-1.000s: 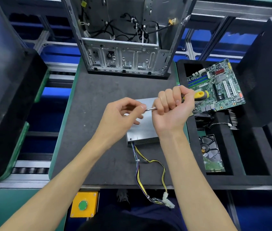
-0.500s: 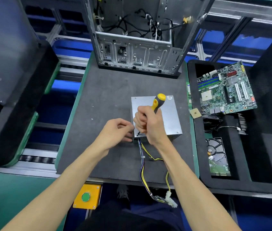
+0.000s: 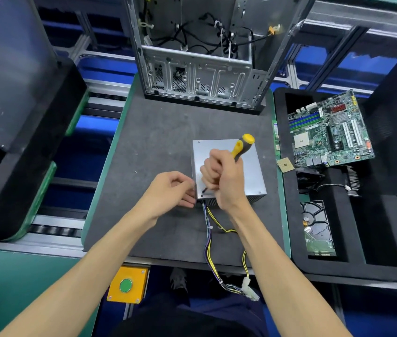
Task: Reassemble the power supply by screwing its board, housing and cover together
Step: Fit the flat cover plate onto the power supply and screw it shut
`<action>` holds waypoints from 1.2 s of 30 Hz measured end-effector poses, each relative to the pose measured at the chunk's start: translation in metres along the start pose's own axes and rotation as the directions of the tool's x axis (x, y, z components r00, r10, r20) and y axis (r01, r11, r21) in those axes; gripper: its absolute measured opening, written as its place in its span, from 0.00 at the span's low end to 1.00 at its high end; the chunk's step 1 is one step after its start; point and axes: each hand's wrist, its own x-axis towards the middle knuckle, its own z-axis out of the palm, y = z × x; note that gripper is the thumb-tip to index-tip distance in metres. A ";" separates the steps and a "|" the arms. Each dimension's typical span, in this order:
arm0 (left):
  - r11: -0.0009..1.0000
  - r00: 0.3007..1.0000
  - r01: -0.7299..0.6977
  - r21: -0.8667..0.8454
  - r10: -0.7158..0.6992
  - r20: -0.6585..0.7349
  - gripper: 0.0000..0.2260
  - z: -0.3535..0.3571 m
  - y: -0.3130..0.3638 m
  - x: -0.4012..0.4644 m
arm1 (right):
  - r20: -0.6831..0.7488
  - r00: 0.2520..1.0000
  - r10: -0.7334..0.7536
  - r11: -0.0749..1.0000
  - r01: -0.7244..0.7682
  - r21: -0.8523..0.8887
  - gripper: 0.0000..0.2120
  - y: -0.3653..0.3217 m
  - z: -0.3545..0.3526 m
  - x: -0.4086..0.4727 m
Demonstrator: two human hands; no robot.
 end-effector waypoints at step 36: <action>0.923 0.961 -0.239 -0.300 0.270 0.065 0.03 0.016 0.018 -0.005 | -0.228 0.947 0.224 0.552 0.070 0.831 0.22 -0.011 -0.020 0.003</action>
